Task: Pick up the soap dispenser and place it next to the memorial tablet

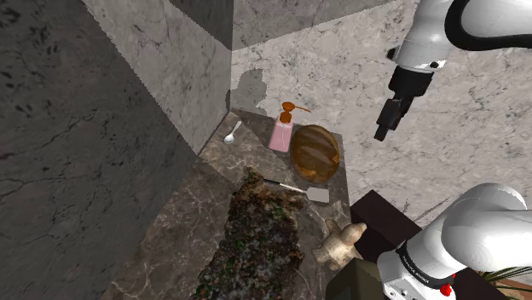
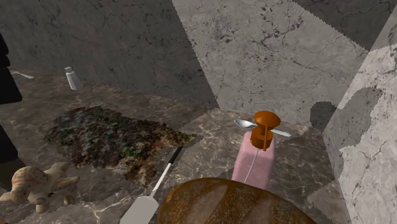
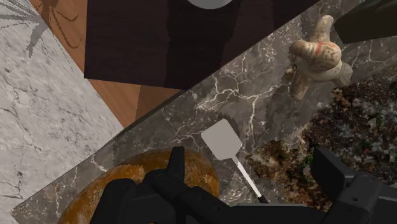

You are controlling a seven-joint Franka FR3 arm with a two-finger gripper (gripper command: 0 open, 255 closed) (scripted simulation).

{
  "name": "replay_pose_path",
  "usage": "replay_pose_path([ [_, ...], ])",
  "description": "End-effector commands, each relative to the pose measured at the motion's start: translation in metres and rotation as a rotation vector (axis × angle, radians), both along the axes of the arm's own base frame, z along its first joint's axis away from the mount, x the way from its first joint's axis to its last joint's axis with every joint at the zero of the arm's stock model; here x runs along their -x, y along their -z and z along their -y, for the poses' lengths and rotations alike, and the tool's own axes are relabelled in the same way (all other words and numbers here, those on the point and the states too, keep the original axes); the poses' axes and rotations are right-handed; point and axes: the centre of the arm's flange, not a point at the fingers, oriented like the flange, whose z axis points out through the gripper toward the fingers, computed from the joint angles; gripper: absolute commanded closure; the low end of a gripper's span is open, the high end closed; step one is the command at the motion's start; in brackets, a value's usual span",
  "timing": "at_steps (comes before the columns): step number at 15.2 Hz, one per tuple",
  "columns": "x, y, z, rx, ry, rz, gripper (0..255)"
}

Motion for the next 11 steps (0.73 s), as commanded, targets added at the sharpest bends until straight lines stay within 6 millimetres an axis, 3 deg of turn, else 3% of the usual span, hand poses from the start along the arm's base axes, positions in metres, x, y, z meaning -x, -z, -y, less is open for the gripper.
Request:
replay_pose_path([
  [1, 0.0, 0.0, 0.0, 0.0, 0.0, 0.0, 0],
  [11, -0.112, 0.046, -0.006, 0.065, 0.002, 0.073, 0],
])
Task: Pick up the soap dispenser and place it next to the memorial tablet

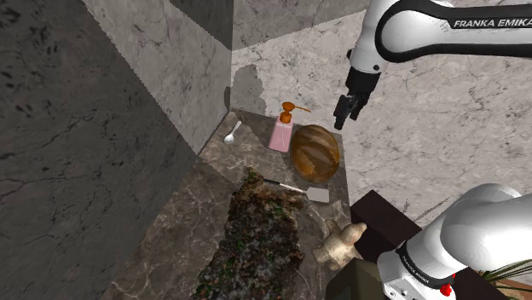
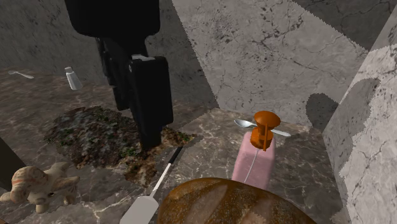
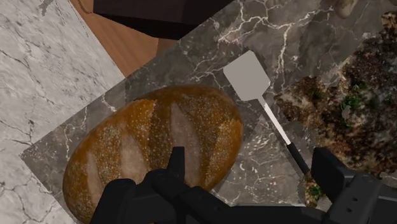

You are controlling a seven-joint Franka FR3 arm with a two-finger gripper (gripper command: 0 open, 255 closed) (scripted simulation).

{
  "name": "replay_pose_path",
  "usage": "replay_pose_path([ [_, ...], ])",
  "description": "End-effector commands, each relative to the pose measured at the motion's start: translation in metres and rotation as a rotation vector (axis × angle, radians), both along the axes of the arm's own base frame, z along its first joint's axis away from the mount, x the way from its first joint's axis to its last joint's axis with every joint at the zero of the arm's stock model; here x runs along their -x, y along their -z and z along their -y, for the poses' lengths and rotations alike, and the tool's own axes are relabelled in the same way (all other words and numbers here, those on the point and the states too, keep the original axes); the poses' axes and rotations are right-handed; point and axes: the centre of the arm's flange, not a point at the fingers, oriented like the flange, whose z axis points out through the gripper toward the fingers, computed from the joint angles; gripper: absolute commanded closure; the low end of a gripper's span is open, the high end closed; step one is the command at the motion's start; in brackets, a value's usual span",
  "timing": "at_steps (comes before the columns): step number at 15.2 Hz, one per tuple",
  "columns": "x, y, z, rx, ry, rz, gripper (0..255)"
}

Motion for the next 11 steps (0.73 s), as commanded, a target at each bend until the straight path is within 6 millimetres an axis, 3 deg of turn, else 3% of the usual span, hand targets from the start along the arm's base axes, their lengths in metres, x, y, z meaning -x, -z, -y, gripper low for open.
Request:
replay_pose_path([
  [1, -0.021, 0.01, -0.003, 0.013, 0.0, 0.017, 0],
  [11, -0.136, 0.047, -0.006, 0.078, 0.002, 0.09, 0],
])
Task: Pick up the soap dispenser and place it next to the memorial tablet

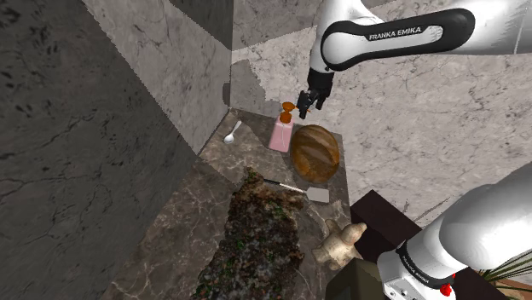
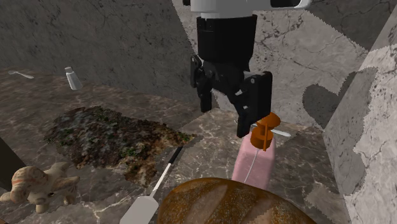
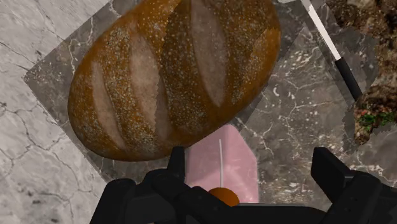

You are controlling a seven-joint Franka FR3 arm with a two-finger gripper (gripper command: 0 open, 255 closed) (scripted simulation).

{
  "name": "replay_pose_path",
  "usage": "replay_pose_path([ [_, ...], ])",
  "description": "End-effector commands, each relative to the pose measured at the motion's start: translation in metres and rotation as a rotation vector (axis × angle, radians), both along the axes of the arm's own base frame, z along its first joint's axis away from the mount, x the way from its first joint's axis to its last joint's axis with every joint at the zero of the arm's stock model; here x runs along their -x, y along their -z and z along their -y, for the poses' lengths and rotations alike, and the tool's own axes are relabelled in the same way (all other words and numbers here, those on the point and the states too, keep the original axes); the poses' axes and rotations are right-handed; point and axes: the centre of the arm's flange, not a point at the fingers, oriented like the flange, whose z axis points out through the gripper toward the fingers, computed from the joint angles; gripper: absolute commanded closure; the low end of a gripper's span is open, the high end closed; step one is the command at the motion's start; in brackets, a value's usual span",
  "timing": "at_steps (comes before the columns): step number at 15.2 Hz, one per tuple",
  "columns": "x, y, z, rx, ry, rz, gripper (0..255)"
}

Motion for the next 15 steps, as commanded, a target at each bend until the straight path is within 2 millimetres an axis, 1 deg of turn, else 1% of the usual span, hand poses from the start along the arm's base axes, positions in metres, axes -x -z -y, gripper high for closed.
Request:
replay_pose_path([
  [1, -0.023, 0.005, -0.001, 0.013, 0.0, 0.016, 0],
  [6, -0.082, 0.019, -0.001, 0.046, 0.001, 0.052, 0],
  [7, -0.086, 0.02, -0.001, 0.048, 0.001, 0.055, 0],
  [13, -0.087, 0.052, 0.003, 0.048, 0.001, 0.055, 0],
  [14, -0.088, 0.06, 0.004, 0.048, 0.001, 0.055, 0],
  [15, -0.088, 0.06, 0.004, 0.048, 0.001, 0.055, 0],
])
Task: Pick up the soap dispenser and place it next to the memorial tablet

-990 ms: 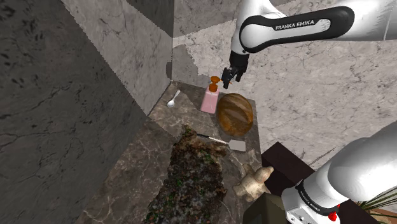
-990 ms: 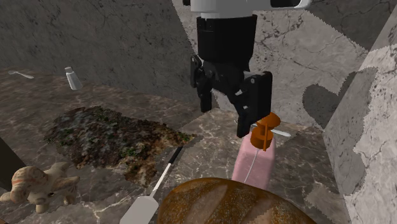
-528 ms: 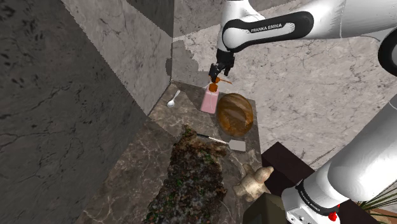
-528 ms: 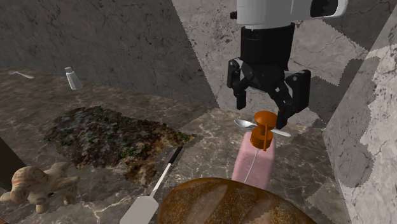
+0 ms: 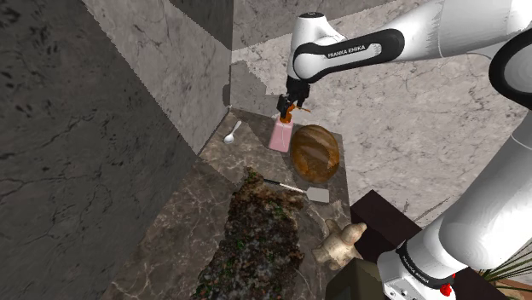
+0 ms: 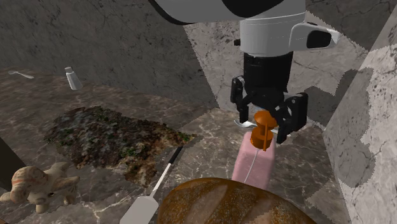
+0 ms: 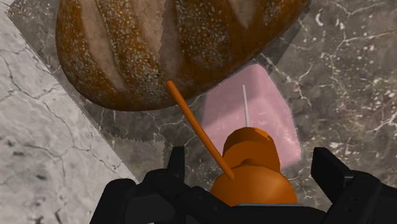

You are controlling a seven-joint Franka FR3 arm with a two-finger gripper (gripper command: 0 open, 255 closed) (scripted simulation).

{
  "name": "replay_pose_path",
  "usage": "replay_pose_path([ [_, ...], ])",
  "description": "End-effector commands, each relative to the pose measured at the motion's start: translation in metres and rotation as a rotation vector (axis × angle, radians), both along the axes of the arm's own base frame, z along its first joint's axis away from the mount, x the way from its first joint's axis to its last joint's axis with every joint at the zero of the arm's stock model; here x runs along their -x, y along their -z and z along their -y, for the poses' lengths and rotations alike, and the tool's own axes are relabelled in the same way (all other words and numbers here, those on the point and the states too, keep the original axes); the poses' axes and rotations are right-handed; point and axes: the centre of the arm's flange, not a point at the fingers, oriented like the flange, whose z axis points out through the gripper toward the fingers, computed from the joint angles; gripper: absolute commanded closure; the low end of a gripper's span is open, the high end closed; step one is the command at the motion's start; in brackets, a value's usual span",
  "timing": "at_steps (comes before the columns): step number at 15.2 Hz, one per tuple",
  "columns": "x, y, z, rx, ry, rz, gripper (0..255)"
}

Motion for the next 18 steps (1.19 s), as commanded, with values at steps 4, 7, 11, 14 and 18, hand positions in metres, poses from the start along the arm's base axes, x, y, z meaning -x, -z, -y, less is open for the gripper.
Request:
replay_pose_path([
  [4, -0.0005, 0.0036, 0.0007, 0.0, 0.0, 0.001, 0],
  [7, -0.0005, 0.0036, 0.0007, 0.0, 0.0, 0.001, 0],
  [11, -0.0005, 0.0036, 0.0007, 0.0, 0.0, 0.001, 255],
  [14, -0.0005, 0.0036, 0.0007, 0.0, 0.0, 0.001, 255],
  [18, -0.0005, -0.0017, 0.0007, 0.0, 0.0, 0.001, 255],
])
